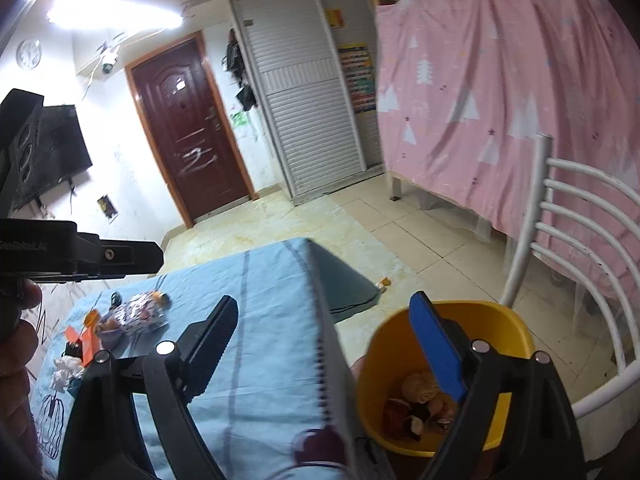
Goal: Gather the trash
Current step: 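Grasp the black plastic bag with the left gripper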
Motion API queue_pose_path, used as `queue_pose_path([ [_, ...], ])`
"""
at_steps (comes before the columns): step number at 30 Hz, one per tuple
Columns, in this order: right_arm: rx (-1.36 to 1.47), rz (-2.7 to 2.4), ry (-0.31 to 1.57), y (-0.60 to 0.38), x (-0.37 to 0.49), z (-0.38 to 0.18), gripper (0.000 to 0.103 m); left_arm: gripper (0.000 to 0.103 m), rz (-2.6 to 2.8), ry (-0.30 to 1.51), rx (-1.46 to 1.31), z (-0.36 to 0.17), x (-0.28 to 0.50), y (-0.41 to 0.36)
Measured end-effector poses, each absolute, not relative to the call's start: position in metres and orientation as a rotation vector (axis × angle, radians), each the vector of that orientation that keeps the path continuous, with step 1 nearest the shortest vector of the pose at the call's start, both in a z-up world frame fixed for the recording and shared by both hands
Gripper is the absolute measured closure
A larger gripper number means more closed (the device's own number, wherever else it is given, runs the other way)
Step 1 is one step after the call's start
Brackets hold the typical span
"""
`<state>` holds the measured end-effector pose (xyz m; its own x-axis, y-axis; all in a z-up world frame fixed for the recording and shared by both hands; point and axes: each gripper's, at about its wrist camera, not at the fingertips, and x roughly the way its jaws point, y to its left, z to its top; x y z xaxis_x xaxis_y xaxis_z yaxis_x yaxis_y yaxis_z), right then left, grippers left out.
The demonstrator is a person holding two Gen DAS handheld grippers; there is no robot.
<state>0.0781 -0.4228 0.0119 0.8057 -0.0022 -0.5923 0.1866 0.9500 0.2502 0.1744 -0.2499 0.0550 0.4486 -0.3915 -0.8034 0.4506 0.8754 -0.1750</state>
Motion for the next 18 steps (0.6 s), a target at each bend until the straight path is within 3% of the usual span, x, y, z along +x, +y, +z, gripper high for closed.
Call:
queue_pose_path([
  [18,0.158,0.084,0.713,-0.288,0.137,0.019,0.022,0.033,-0.258,0.925,-0.016,0.056,0.213,-0.057],
])
